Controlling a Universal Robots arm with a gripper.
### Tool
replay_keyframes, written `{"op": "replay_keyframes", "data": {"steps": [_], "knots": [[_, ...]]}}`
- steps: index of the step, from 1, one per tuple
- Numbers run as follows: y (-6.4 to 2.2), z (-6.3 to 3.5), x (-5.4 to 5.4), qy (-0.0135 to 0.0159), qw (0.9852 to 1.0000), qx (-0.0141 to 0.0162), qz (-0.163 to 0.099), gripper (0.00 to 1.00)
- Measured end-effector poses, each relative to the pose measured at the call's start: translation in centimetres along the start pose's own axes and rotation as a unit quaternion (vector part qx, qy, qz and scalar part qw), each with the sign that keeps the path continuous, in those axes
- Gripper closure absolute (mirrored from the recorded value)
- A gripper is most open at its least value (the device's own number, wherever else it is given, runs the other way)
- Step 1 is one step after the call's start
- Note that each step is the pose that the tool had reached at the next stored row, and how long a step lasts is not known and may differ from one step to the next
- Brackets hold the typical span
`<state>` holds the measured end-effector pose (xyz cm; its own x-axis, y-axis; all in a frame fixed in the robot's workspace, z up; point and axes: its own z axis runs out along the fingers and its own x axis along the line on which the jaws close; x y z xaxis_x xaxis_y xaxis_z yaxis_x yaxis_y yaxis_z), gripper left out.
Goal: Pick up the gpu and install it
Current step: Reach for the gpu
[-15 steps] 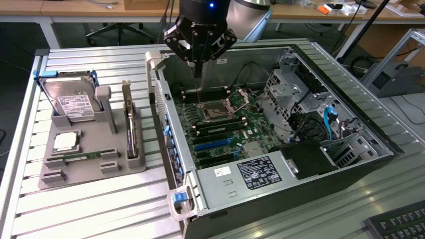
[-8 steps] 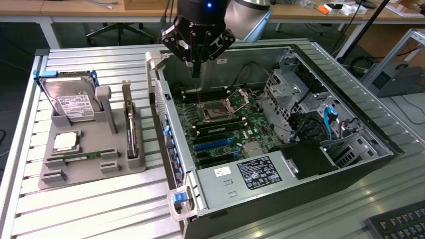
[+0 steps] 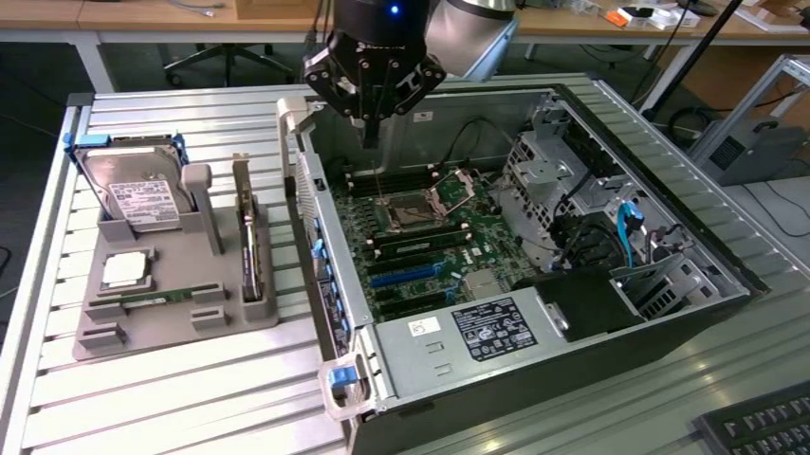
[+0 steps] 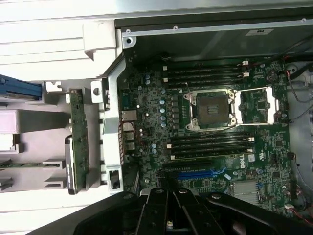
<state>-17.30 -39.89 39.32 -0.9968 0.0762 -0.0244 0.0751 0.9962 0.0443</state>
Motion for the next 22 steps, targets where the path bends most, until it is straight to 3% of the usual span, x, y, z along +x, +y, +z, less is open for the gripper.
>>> {"op": "replay_keyframes", "data": {"steps": [22], "knots": [[-0.09,-0.03,1.1,0.0,1.0,0.0,0.0,0.89]]}}
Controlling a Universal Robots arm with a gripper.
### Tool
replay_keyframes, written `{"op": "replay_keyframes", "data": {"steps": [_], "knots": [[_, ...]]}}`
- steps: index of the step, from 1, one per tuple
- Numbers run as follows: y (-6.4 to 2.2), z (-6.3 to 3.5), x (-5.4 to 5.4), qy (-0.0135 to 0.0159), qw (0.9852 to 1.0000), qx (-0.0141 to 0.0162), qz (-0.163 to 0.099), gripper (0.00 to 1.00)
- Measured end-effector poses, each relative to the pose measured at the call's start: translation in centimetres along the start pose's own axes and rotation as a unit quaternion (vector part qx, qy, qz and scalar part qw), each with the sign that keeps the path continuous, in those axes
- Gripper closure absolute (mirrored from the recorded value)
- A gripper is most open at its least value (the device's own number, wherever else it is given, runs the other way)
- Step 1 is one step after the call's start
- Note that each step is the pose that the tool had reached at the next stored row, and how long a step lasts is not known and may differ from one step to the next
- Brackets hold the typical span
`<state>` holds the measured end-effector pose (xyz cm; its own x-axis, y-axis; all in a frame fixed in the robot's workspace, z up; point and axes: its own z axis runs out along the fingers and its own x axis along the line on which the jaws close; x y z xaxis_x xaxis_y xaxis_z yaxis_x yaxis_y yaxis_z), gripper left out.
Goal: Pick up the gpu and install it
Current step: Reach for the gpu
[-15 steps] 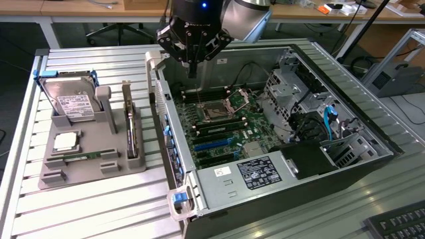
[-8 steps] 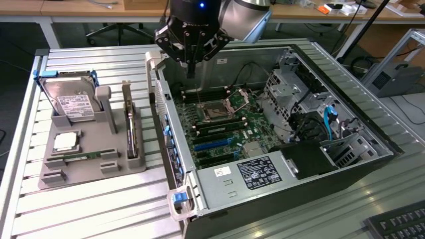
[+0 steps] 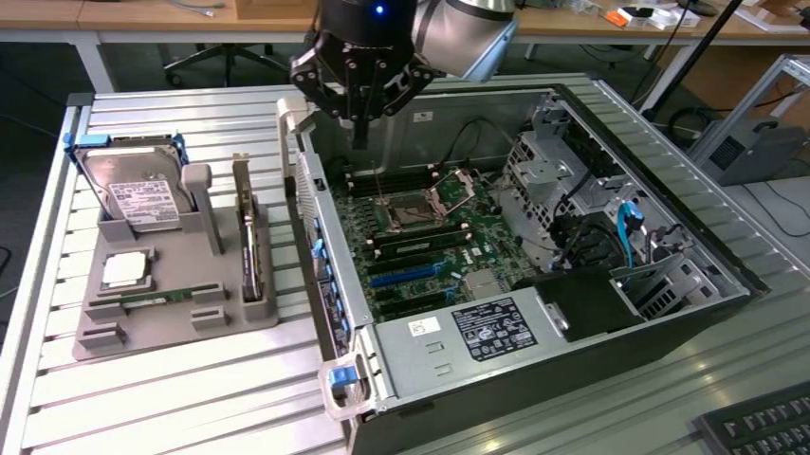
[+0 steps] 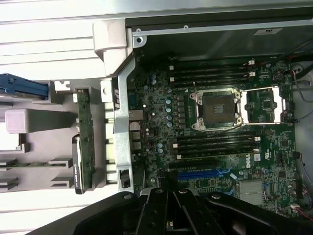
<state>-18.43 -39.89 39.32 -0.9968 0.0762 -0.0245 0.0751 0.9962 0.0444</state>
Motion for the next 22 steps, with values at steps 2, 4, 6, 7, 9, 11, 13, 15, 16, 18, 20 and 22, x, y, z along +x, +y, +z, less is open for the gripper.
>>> {"op": "replay_keyframes", "data": {"steps": [2,4,6,7,9,11,13,15,16,18,20,22], "knots": [[-0.01,0.0,0.1,0.0,1.0,0.0,0.0,0.89],[-0.02,-0.01,0.2,0.0,1.0,0.0,0.0,0.89],[-0.03,-0.01,0.4,0.0,1.0,0.0,0.0,0.89],[-0.03,-0.01,0.4,0.0,1.0,0.0,0.0,0.89],[-0.04,-0.01,0.5,0.0,1.0,0.0,0.0,0.89],[-0.05,-0.02,0.6,0.0,1.0,0.0,0.0,0.89],[-0.05,-0.02,0.7,0.0,1.0,0.0,0.0,0.89],[-0.07,-0.03,0.9,0.0,1.0,0.0,0.0,0.89],[-0.07,-0.03,1.0,0.0,1.0,0.0,0.0,0.89],[-0.08,-0.03,1.1,0.0,1.0,0.0,0.0,0.89],[-0.09,-0.03,1.2,0.0,1.0,0.0,0.0,0.89],[-0.1,-0.03,1.3,0.0,1.0,0.0,0.0,0.89]]}}
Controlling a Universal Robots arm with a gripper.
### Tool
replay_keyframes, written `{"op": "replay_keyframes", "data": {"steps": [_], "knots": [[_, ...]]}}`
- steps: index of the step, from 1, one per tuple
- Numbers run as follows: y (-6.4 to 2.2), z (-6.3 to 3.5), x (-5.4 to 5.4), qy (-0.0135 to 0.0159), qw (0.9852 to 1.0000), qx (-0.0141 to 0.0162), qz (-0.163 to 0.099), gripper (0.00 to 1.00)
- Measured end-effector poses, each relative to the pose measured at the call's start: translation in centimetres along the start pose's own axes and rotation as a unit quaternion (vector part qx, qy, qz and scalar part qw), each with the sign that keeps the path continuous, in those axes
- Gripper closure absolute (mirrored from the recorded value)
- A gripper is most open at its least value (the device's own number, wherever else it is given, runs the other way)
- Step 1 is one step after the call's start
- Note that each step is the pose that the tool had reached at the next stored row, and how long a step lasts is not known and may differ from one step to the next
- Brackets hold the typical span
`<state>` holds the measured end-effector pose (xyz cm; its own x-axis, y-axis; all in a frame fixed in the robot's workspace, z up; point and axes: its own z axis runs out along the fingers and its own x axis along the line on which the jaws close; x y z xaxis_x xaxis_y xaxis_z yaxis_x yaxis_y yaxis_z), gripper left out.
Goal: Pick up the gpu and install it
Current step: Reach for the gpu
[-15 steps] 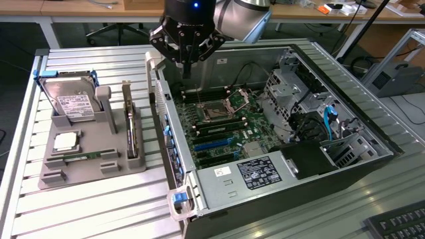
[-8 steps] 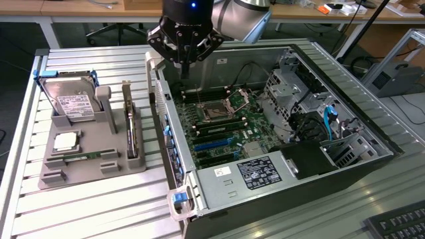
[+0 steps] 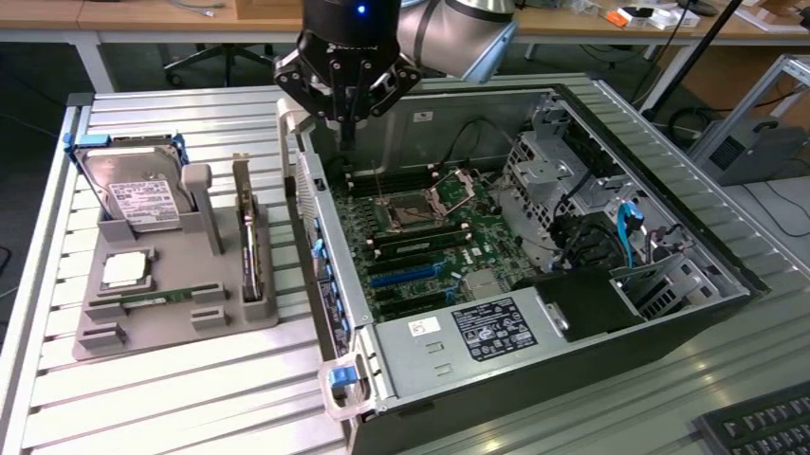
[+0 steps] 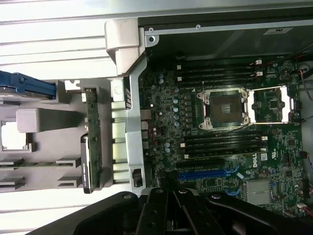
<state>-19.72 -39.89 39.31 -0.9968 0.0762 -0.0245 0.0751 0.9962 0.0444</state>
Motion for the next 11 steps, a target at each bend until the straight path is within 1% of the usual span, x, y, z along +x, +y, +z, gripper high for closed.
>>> {"op": "replay_keyframes", "data": {"steps": [11], "knots": [[-0.04,-0.01,0.49,0.0,1.0,0.0,0.0,0.89]]}}
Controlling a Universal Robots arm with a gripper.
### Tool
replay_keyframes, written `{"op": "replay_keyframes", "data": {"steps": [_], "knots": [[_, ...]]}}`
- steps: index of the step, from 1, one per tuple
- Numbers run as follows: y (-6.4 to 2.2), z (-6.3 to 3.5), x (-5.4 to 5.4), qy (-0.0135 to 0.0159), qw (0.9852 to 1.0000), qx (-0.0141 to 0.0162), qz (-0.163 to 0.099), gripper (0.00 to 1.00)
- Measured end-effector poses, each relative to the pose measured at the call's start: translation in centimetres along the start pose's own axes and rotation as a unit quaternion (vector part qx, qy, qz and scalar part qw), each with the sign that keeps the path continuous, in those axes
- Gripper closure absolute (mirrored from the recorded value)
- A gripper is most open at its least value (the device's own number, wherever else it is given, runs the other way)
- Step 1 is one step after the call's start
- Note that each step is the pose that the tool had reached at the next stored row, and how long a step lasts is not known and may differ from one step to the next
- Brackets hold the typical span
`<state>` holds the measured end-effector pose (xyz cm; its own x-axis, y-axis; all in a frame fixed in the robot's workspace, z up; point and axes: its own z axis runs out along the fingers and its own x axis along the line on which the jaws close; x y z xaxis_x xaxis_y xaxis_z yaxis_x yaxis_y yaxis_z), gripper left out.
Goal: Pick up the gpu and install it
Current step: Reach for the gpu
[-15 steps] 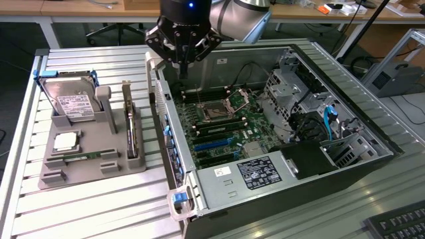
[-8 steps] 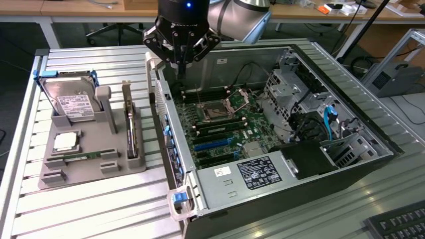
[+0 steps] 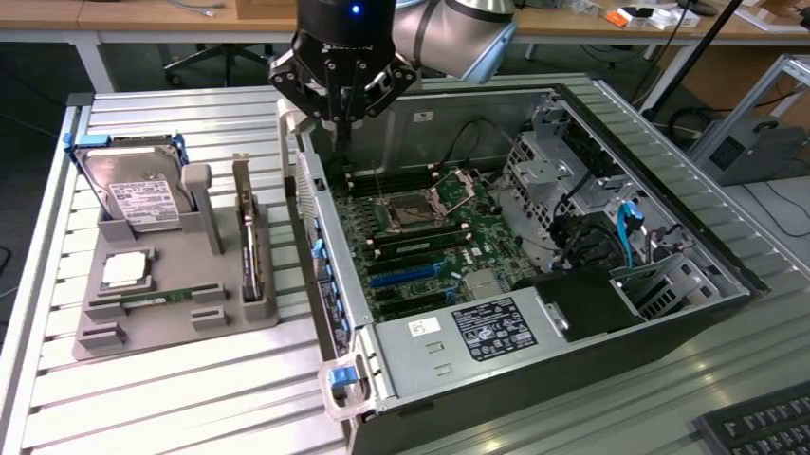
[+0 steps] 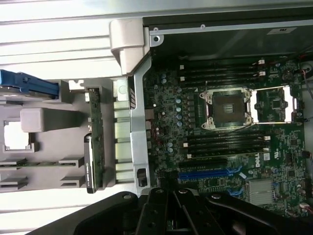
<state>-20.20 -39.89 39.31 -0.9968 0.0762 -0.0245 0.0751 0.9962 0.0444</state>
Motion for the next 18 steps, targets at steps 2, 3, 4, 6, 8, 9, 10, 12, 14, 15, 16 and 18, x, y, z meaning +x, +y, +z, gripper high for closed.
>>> {"op": "replay_keyframes", "data": {"steps": [2,3,4,6,8,9,10,12,14,15,16,18], "knots": [[0.0,-0.01,0.07,0.0,1.0,0.0001,0.0,0.89],[-0.01,-0.01,0.12,0.0001,1.0,0.0001,0.0,0.89],[-0.01,-0.01,0.16,0.0,1.0,0.0,0.0,0.89],[-0.02,-0.01,0.3,0.0,1.0,0.0,0.0,0.89],[-0.03,-0.01,0.39,0.0,1.0,0.0,0.0,0.89],[-0.03,-0.01,0.43,0.0,1.0,0.0,0.0,0.89],[-0.04,-0.01,0.47,0.0,1.0,0.0,0.0,0.89],[-0.04,-0.01,0.59,0.0,1.0,0.0,0.0,0.89],[-0.05,-0.02,0.69,0.0,1.0,0.0,0.0,0.89],[-0.06,-0.02,0.73,0.0,1.0,0.0,0.0,0.89],[-0.06,-0.02,0.76,0.0,1.0,0.0,0.0,0.89],[-0.06,-0.02,0.83,0.0,1.0,0.0,0.0,0.89]]}}
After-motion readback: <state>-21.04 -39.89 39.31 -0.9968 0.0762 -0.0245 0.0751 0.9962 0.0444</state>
